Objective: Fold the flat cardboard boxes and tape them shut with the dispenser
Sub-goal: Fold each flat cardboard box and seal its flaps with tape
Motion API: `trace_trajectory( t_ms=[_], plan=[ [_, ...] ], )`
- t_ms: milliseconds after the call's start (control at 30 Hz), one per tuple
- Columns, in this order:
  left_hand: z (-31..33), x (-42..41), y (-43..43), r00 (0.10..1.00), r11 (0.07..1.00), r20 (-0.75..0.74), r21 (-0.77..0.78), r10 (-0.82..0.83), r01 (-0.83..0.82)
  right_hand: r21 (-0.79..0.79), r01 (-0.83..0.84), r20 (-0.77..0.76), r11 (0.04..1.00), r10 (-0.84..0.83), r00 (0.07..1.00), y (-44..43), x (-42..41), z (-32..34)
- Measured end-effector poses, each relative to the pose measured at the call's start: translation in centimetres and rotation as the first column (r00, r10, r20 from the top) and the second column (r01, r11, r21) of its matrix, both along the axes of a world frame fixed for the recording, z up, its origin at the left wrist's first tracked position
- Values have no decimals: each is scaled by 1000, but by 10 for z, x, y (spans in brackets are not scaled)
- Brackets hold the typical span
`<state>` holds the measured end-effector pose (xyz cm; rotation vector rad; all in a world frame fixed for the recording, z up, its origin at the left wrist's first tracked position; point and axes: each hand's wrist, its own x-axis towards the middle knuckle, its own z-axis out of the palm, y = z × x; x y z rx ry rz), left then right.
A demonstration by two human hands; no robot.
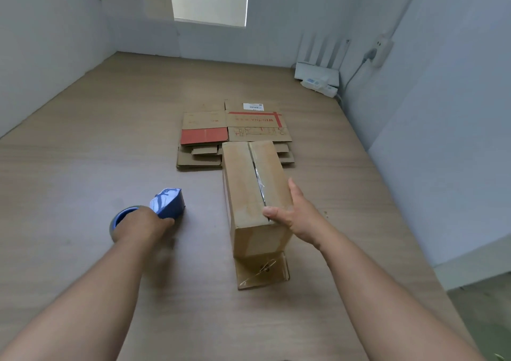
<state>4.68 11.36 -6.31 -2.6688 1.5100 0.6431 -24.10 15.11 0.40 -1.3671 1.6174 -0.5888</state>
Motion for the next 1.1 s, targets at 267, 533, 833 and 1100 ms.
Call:
trace_trajectory(
  t_ms=[267,533,833,1100],
  plan=[
    [4,23,-11,997,995,-5,67,-72,72,14,8,-3,1000,-8,1000,3,1,4],
    [61,-8,2,865,967,-445,-204,-233,155,-44,-48,-78,998,44,996,3,2,1],
    [138,-40,46,519,872,-719,-261,-462,414,-339,45,245,940,42,969,13,-4,46],
    [145,-51,47,523,838,-695,-220,-493,499,-408,36,313,912,103,944,22,3,63]
  ],
)
